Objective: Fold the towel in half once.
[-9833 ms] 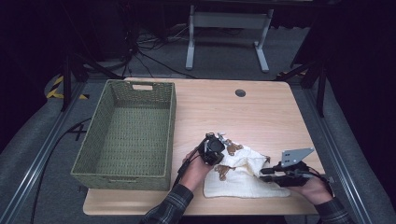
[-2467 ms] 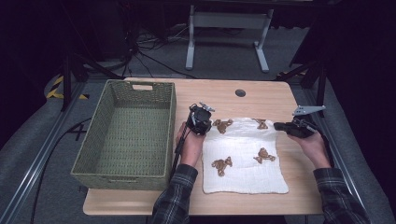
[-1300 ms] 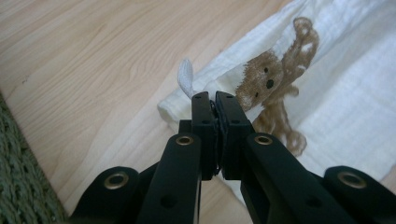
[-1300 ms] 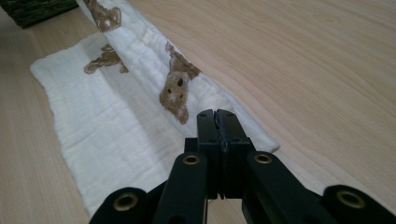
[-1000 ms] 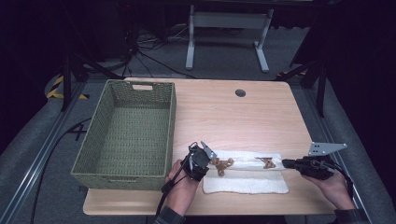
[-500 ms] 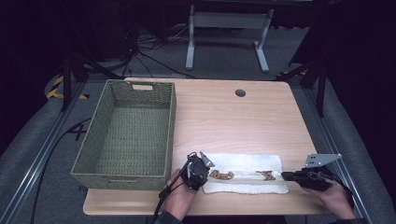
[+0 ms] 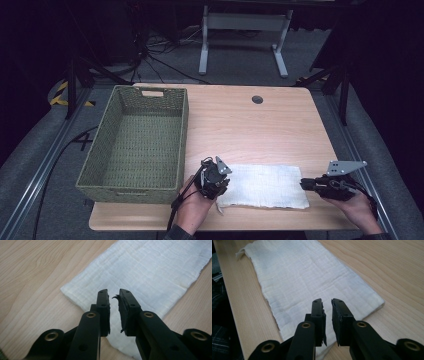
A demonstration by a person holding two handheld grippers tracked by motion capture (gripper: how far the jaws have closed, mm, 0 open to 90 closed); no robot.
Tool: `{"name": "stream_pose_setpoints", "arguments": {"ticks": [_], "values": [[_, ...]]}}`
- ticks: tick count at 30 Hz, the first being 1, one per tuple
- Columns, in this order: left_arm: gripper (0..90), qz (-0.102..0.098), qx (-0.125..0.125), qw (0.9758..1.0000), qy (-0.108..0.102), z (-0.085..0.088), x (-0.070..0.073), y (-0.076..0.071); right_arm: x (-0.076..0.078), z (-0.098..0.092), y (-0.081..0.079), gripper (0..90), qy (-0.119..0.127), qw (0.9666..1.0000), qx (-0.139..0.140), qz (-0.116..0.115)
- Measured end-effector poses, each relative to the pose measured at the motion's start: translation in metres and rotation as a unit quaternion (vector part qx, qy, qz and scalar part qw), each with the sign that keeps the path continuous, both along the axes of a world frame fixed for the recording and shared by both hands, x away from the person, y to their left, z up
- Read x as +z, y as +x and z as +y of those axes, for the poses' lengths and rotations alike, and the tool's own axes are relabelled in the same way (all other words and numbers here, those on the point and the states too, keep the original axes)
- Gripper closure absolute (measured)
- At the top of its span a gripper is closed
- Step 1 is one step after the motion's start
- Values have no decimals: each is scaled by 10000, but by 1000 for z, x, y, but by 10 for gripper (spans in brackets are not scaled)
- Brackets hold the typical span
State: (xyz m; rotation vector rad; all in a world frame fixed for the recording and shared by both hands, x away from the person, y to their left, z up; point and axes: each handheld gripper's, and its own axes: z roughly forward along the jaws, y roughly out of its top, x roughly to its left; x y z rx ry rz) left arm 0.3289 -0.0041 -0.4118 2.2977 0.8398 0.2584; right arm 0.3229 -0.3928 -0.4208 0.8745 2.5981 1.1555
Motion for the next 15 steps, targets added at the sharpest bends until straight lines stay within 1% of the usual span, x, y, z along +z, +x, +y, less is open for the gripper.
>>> {"name": "stream_pose_setpoints", "arguments": {"ticks": [1, 2, 3, 4, 5, 6, 8, 9, 10, 12, 13, 14, 15], "values": [[826, 32, -6, 10000, 3, -2, -1, 3, -1, 1, 3, 822, -24, 10000, 5, -29], [849, 32, -6, 10000, 3, -2, -1, 3, -1, 3, 5, 834, -31, 10000, 4, 6], [881, 92, -74, 9999, -59, -5, -4, 10, -2, 5, 8, 868, -50, 10000, 7, -2], [896, 92, -74, 9999, -59, -5, -4, 10, -2, 5, 8, 868, -50, 10000, 7, -2], [898, 137, -112, 9998, -22, -9, -8, 19, -4, 7, 13, 895, -96, 9999, -18, 28], [898, 137, -112, 9998, -22, -9, -8, 19, -6, 7, 16, 897, -119, 9999, -20, 36], [898, 260, -62, 9996, 123, -16, -17, 30, -11, 9, 20, 898, -184, 9997, -33, 129], [898, 267, -111, 9993, 224, -18, -21, 32, -15, 10, 22, 898, -264, 9995, -39, 177], [898, 267, -111, 9993, 224, -18, -21, 32, -15, 10, 22, 898, -264, 9995, -39, 177], [897, 374, -190, 9984, 383, -22, -29, 36, -21, 12, 24, 899, -428, 9988, -23, 242], [897, 462, -211, 9974, 519, -25, -33, 37, -26, 12, 26, 899, -577, 9978, -32, 319], [897, 456, -200, 9976, 486, -26, -36, 37, -26, 12, 26, 899, -577, 9978, -32, 319], [897, 468, -283, 9973, 482, -28, -36, 37, -27, 11, 25, 899, -545, 9979, -44, 338]]}}
